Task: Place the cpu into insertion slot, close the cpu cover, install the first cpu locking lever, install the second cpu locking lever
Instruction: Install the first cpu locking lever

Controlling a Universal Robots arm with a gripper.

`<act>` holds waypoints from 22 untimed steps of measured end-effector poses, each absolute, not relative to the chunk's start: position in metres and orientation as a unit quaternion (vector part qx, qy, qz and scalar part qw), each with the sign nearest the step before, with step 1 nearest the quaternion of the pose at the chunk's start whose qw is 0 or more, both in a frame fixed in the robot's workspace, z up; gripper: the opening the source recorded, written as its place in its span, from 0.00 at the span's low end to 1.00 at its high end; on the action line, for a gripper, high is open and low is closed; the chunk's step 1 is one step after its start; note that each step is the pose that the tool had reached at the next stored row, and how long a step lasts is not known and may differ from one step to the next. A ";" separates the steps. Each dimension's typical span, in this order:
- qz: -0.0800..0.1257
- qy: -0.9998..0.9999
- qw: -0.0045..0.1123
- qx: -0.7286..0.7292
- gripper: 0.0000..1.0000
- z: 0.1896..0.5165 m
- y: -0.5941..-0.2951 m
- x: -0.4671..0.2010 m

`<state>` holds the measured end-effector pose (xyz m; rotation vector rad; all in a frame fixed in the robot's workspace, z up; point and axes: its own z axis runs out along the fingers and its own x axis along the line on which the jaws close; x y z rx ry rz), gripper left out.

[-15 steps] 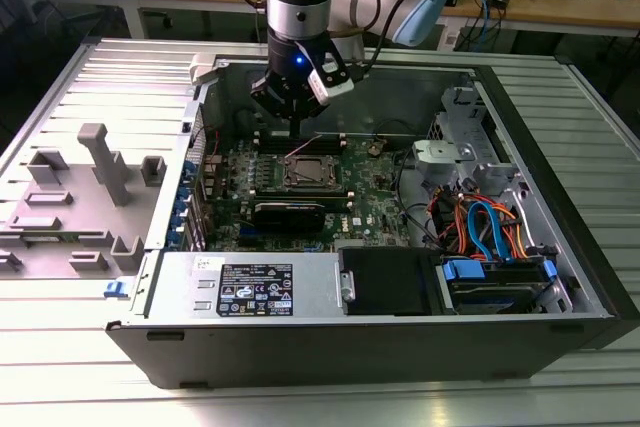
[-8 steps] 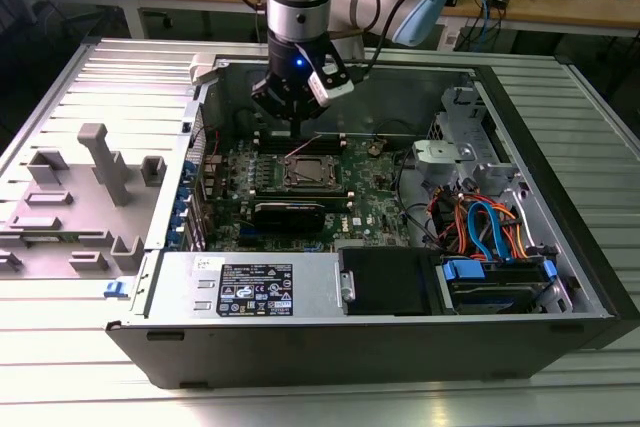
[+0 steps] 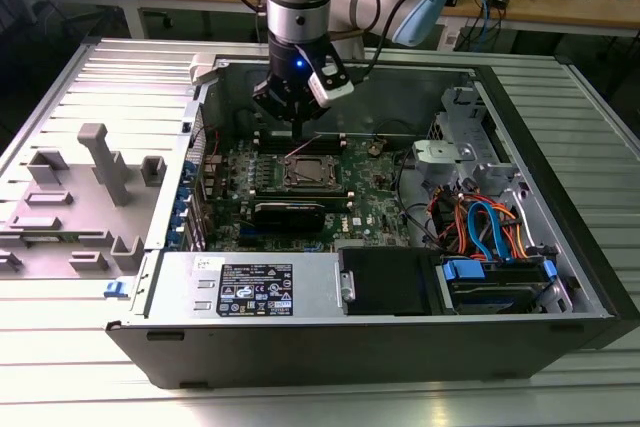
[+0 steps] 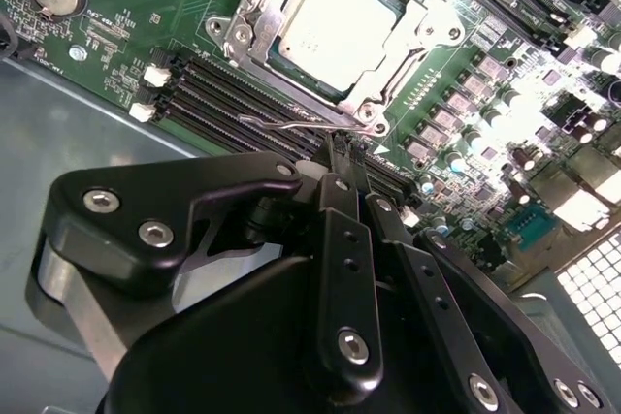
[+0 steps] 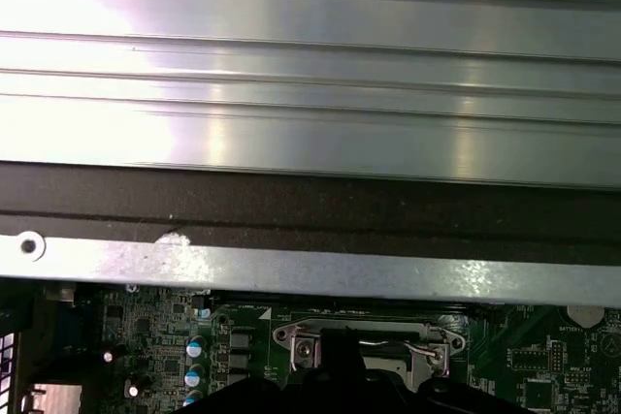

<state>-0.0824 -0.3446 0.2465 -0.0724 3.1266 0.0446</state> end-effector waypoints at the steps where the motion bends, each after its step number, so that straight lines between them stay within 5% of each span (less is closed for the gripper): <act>1: 0.014 1.000 0.007 -0.023 0.11 0.246 -0.345 -0.082; 22: 0.014 1.000 0.007 -0.021 0.11 0.239 -0.341 -0.080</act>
